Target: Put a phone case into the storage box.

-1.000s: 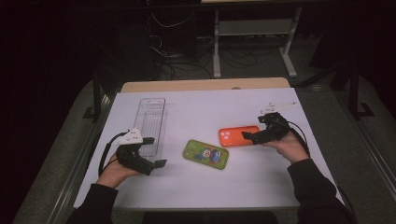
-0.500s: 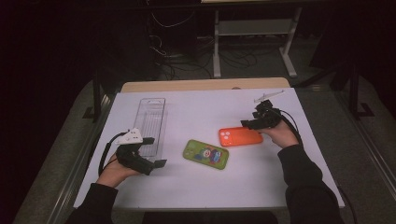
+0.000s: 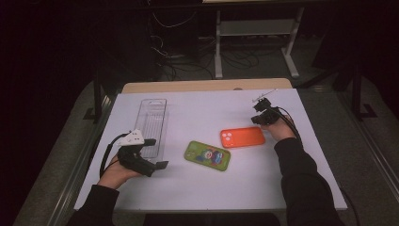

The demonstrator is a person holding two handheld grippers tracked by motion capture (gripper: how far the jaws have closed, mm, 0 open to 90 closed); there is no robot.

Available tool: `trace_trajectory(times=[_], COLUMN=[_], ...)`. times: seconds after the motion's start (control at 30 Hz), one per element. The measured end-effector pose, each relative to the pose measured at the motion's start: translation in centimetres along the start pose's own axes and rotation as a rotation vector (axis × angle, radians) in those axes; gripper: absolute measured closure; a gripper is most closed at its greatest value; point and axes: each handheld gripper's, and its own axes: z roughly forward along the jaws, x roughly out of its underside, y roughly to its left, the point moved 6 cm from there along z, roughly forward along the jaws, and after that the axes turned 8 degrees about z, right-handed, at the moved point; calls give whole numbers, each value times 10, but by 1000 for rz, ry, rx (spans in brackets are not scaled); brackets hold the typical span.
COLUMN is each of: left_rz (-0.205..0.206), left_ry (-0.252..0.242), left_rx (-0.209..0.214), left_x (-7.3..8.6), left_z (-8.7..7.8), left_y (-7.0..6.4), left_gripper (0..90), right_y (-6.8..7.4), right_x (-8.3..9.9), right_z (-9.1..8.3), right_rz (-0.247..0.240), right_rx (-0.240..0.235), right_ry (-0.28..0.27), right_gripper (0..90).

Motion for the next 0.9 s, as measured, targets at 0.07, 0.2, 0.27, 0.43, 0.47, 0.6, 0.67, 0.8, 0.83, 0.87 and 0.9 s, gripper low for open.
trace_trajectory(times=[0.07, 0.2, 0.27, 0.43, 0.47, 0.6, 0.67, 0.8, 0.83, 0.87, 0.9], left_rz=[-2, 2, 0, -2, -1, 1, 1, 1, 1, 2, 2], left_ry=[-1, 0, 1, 4, 3, 2, 1, 2, 5, 6, 6], left_rx=[0, 0, -1, 0, 1, 1, 1, 1, 1, 2, 2], left_x=[0, 0, 0, 0, 0, 0, 0, 0, 1, 1, 1], left_z=[0, 0, 0, 1, 1, 1, 1, 1, 1, 1, 1], left_y=[0, 0, 0, -1, -1, -1, -1, -1, -1, -1, -1], left_gripper=[0, 0, 0, 0, 0, 0, 0, 0, 0, 0, 0], right_y=[-1, -1, -2, -5, -5, -5, -5, -4, -4, -3, -2], right_x=[1, 2, 3, 9, 9, 13, 16, 22, 24, 25, 27], right_z=[3, 5, 5, 6, 5, 2, 1, -3, -4, -5, -6], right_rz=[4, -11, -18, -23, -28, -46, -46, -60, -69, -70, -72], right_rx=[-6, -9, -16, -23, -22, -32, -43, -56, -58, -63, -64], right_ry=[18, 43, 47, 77, 78, 97, 100, 111, 110, 116, 118], right_gripper=[885, 886, 886, 886, 886, 887, 887, 887, 887, 887, 887])
